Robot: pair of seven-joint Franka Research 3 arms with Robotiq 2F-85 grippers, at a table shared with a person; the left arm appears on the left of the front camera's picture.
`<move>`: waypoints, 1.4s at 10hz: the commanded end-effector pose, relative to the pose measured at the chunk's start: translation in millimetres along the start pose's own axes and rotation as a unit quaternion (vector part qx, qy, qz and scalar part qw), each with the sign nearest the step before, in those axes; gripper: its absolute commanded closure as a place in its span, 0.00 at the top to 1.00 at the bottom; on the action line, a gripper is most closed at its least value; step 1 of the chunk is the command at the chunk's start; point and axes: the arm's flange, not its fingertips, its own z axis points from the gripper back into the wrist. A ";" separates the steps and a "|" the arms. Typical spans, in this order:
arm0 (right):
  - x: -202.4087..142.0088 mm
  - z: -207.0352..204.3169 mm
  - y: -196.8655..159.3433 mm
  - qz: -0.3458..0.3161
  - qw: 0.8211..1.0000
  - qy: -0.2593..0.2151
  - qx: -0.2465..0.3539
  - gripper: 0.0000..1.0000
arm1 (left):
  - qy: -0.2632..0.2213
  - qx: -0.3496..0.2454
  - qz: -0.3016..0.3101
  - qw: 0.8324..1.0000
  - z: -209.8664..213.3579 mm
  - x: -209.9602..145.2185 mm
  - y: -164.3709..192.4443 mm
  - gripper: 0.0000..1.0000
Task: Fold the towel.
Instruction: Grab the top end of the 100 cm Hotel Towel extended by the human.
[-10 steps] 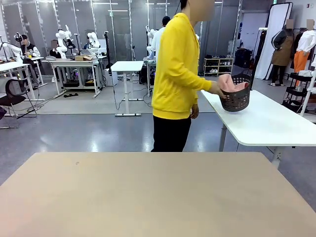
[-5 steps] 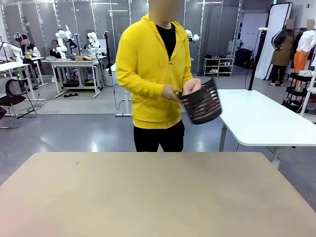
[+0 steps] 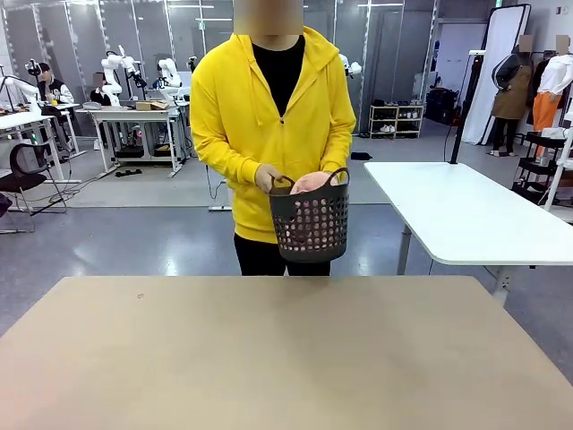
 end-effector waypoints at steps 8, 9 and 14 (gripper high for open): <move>1.6 0.6 1.2 0.002 1.000 -0.005 0.005 1.00 | -0.001 -0.008 -0.006 1.000 1.0 2.9 -1.3 1.00; 1.6 0.6 1.2 0.002 1.000 -0.005 0.005 1.00 | -0.001 -0.008 -0.006 1.000 1.0 2.9 -1.3 1.00; 1.6 0.6 1.2 0.002 1.000 -0.005 0.005 1.00 | -0.001 -0.008 -0.006 1.000 1.0 2.9 -1.3 1.00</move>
